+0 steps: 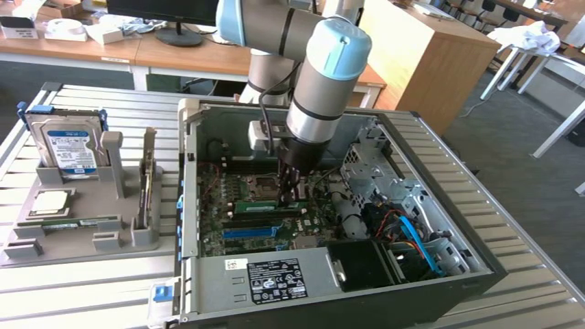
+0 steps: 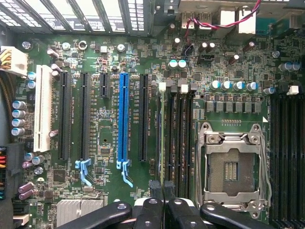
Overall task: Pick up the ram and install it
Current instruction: 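Insert the ram into the slot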
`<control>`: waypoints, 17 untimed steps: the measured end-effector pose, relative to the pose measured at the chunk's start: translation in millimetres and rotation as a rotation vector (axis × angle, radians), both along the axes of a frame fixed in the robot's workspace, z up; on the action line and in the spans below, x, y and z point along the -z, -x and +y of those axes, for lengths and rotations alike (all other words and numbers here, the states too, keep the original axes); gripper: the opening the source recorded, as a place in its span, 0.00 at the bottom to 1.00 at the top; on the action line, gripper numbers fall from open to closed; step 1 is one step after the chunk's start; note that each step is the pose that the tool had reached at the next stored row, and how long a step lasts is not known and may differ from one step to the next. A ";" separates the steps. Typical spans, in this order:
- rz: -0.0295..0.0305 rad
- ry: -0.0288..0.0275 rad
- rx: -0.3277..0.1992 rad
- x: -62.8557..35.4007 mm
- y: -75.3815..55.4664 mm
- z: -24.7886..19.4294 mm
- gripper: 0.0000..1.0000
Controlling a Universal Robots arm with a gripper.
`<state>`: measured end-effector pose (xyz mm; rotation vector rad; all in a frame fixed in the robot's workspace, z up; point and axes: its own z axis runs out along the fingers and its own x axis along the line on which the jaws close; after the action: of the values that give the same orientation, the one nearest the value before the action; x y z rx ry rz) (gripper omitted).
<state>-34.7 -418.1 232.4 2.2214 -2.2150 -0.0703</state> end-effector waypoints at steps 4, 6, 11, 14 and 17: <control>-0.0001 -0.0002 0.000 0.1 0.4 0.0 0.12; -0.0001 -0.0002 0.000 0.1 0.4 0.0 0.12; -0.0001 -0.0003 0.000 0.1 0.5 -0.4 0.12; -0.0001 -0.0002 0.000 0.1 0.5 -0.5 0.12; 0.0000 0.0001 0.000 0.6 0.5 -0.6 0.12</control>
<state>-35.1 -418.7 231.8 2.2214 -2.2150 -0.0702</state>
